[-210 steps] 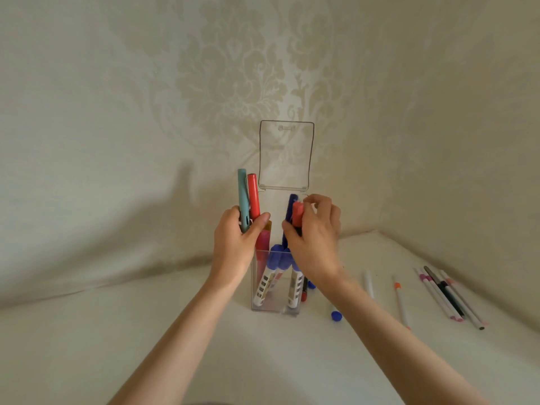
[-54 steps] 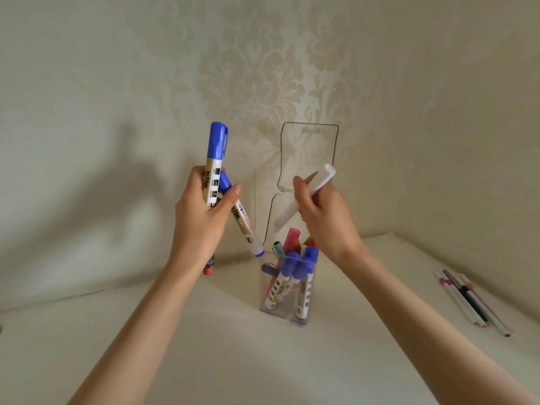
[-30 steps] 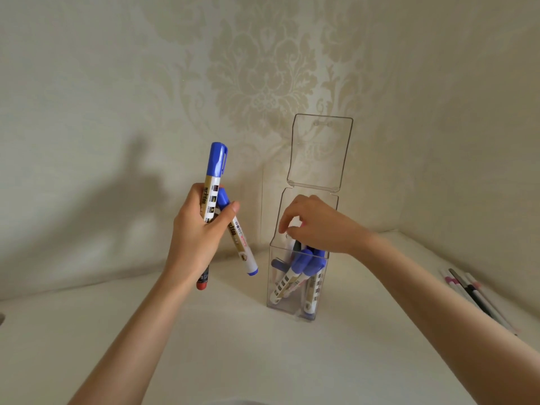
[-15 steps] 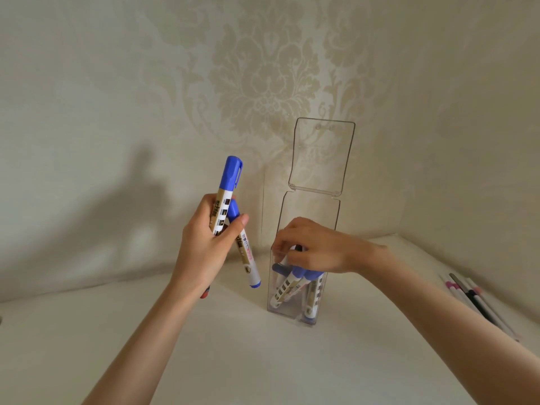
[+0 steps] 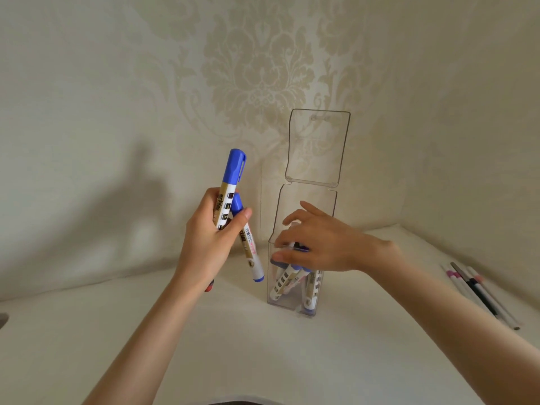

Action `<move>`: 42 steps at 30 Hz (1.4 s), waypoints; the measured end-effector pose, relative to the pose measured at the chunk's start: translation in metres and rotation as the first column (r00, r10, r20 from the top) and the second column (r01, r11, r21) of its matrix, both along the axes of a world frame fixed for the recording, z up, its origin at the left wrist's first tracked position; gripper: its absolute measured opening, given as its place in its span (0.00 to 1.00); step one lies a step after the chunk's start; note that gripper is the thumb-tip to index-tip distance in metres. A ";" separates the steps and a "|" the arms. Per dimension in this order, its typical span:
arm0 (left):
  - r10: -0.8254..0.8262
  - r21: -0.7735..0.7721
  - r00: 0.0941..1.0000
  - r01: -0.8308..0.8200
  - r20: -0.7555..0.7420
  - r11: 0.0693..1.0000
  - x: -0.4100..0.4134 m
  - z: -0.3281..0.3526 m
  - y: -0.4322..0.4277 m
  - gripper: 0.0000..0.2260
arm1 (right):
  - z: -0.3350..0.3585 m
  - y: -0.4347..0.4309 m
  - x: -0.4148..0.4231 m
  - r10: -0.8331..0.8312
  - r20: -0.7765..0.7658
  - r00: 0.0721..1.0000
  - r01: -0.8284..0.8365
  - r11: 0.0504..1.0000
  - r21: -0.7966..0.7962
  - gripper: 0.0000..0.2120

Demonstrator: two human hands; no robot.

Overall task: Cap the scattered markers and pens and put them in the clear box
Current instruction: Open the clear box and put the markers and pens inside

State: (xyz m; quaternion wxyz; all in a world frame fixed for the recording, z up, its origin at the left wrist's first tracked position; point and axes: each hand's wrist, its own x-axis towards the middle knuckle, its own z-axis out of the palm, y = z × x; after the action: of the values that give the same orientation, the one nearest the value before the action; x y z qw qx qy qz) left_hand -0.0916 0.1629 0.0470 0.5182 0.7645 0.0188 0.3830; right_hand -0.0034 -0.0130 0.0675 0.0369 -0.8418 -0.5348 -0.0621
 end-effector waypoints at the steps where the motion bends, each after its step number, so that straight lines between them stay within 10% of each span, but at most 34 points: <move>1: -0.001 0.001 1.000 0.001 0.002 1.000 0.000 0.000 0.000 0.06 | 0.003 -0.004 -0.002 -0.013 -0.049 0.999 0.018 0.994 0.109 0.17; 5: -0.007 0.022 1.000 0.007 0.004 1.000 0.002 0.003 -0.002 0.06 | 0.007 -0.017 0.001 0.000 -0.059 0.998 0.024 0.916 0.401 0.15; 26: 0.038 -0.006 0.972 -0.037 0.233 0.999 0.017 0.029 -0.016 0.08 | -0.022 -0.025 0.005 -0.145 0.281 0.949 0.083 0.972 0.221 0.27; 42: 0.174 0.418 0.985 -0.167 0.021 0.893 0.036 -0.021 -0.035 0.08 | -0.037 -0.035 0.006 -0.175 0.165 0.971 0.085 0.890 0.448 0.19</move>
State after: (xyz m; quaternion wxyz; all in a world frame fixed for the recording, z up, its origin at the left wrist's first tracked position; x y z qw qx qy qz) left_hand -0.0551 0.1277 0.0257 0.3067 0.8563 0.0076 0.4155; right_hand 0.0031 -0.0480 0.0303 0.1667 -0.8353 -0.4502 -0.2678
